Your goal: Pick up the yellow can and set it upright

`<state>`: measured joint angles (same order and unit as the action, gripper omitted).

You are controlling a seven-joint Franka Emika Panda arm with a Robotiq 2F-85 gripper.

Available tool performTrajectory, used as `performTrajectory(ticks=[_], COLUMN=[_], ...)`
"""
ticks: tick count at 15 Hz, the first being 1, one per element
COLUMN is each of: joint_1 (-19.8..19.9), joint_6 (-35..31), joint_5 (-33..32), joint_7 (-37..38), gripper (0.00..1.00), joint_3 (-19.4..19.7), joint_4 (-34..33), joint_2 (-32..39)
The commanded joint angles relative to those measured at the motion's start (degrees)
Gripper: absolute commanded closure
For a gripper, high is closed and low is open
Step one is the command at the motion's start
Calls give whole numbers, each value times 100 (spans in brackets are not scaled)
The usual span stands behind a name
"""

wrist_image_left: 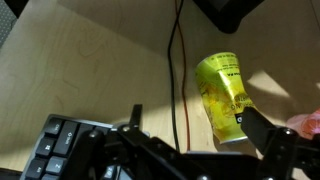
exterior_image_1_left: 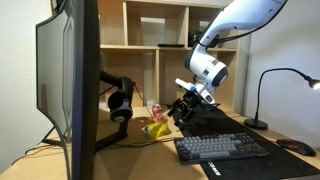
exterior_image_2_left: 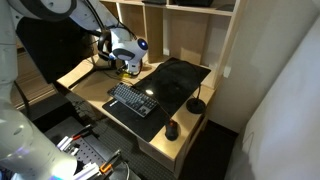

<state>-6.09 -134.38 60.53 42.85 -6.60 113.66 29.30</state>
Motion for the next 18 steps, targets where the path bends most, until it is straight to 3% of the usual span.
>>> performTrajectory(ticks=[1,8,18], joint_1=[-119,-192,-627], joint_6=[21,-199,-567], joint_5=[38,420,-546], joint_7=[-10,-381,1], gripper=[0,0,0], joint_3=[115,4,235], joint_4=[-50,-727,-1906], joint_2=[27,594,1615])
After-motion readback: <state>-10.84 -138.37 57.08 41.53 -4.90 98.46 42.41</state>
